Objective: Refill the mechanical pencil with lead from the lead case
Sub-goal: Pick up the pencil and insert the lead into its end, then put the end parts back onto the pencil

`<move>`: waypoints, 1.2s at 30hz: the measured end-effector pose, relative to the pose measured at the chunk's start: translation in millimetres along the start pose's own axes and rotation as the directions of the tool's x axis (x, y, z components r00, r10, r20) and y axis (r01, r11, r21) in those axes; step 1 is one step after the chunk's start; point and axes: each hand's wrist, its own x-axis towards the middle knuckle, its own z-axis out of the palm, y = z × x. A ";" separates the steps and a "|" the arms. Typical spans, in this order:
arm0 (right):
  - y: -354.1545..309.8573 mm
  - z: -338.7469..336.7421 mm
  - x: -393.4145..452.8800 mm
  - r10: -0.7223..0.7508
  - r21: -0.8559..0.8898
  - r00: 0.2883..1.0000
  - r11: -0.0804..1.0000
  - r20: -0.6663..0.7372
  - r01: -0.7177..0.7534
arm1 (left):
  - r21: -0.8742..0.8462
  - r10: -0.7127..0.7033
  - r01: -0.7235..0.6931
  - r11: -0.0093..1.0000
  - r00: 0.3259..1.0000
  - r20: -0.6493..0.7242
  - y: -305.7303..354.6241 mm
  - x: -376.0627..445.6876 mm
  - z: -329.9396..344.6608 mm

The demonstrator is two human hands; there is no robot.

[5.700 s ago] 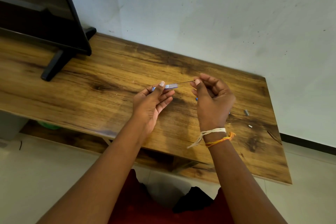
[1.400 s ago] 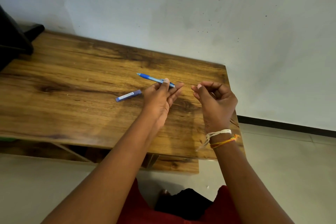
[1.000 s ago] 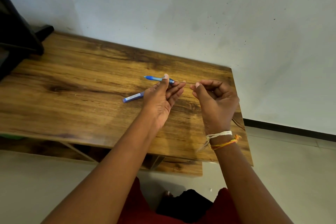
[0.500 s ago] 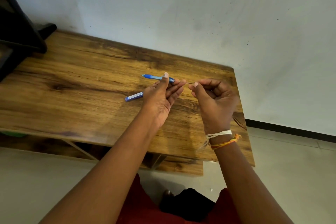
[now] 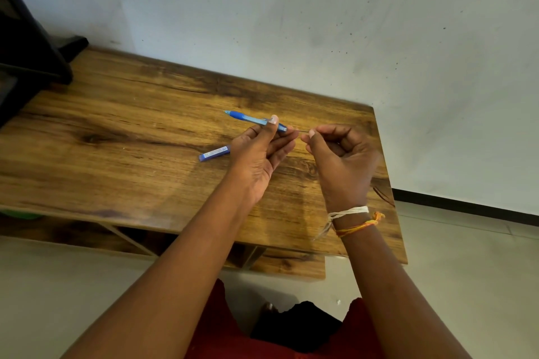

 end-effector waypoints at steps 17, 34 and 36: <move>2.4 1.7 -0.2 -0.092 -0.079 0.988 0.992 0.120 0.102 | -0.036 -0.096 0.099 0.994 0.991 0.090 -3.5 -0.3 -3.0; 0.7 -0.1 -1.7 -0.110 -0.119 0.989 0.985 0.099 0.122 | -0.025 -0.104 0.107 0.994 0.989 0.101 -7.6 0.2 -2.8; 0.4 0.1 -2.3 -0.110 -0.128 0.988 0.984 0.109 0.124 | -0.026 -0.105 0.108 0.994 0.989 0.101 -7.6 0.6 -3.0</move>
